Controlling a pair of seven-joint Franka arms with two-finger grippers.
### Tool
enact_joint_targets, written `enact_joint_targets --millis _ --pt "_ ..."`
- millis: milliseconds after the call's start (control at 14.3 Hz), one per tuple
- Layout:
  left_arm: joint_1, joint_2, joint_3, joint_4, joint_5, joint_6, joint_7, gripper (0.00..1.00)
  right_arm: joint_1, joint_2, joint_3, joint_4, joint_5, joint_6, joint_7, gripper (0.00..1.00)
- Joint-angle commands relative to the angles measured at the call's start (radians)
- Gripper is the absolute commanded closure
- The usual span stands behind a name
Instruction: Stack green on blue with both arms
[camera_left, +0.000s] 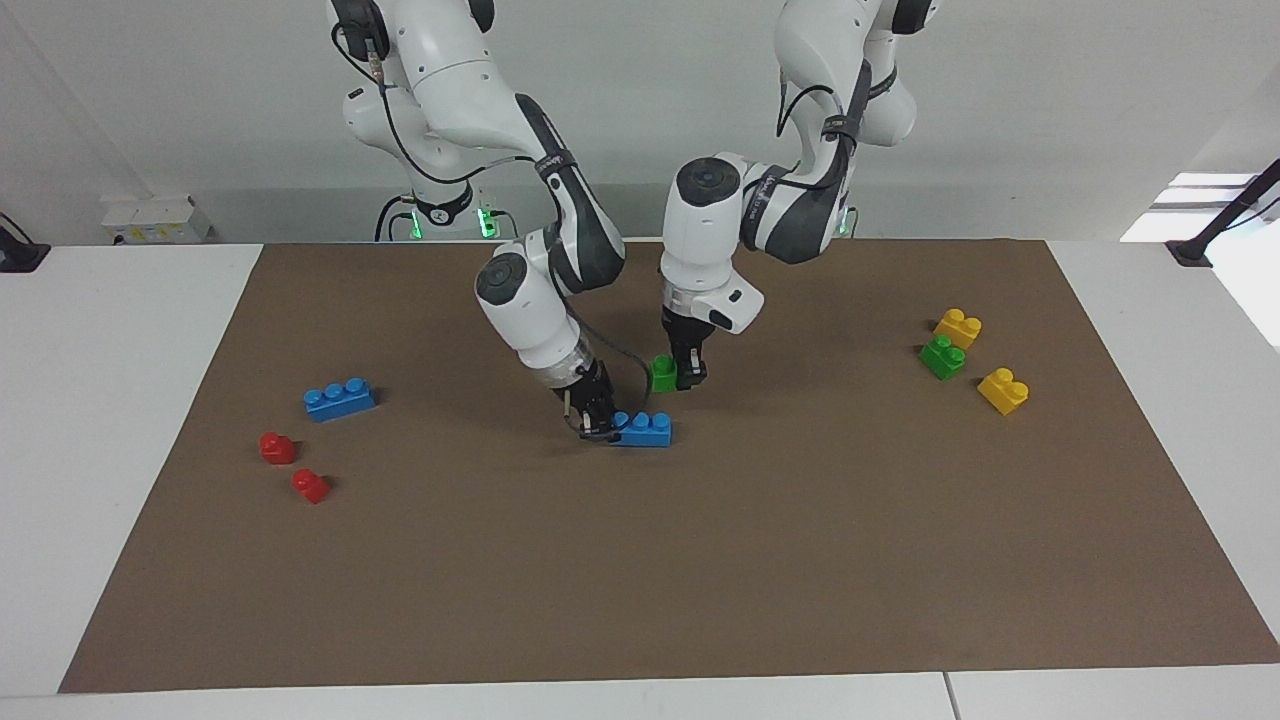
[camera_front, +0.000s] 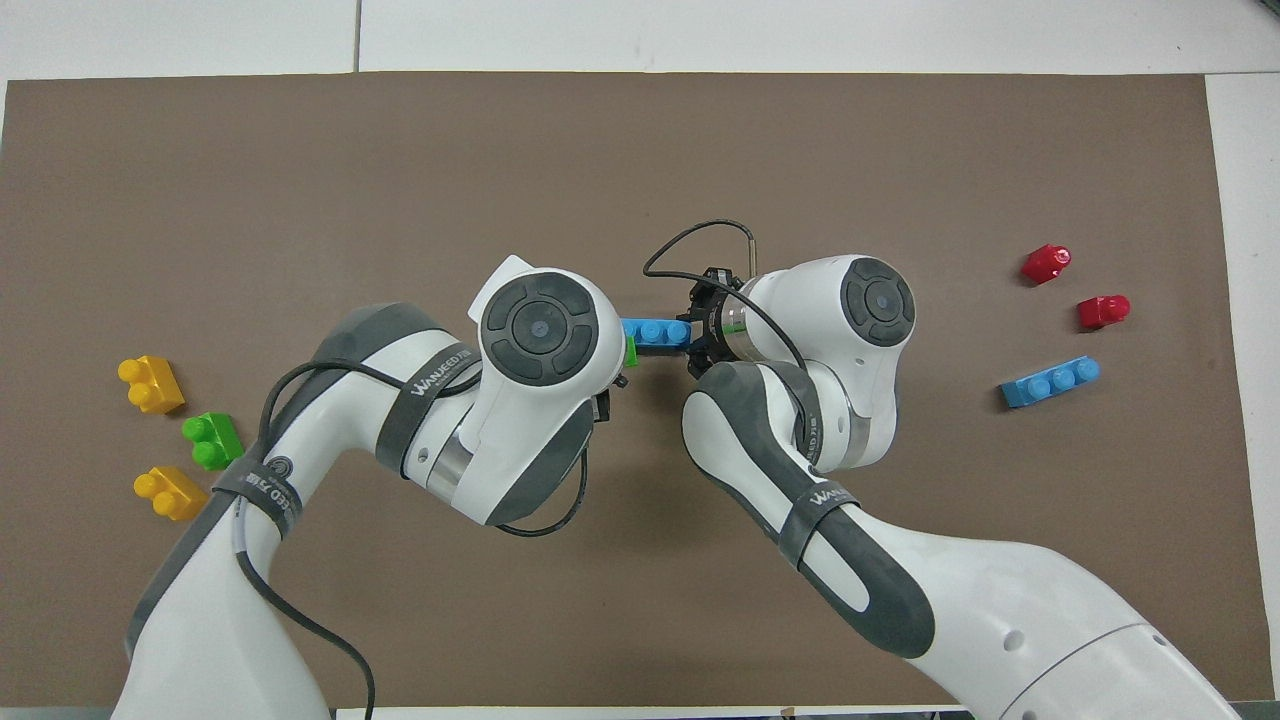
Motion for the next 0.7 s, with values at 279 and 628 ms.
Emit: enact_joint_targets --millis 279,628 --pt "-0.037 0.111 0.018 0.111 0.022 0.013 -0.059 1.00 0.009 -0.004 -0.002 -0.021 0.021 0.036 0.003 1.00" --pt "-0.037 0.133 0.018 0.111 0.036 0.046 -0.060 1.00 0.009 -0.004 -0.002 -0.021 0.022 0.036 0.003 1.00"
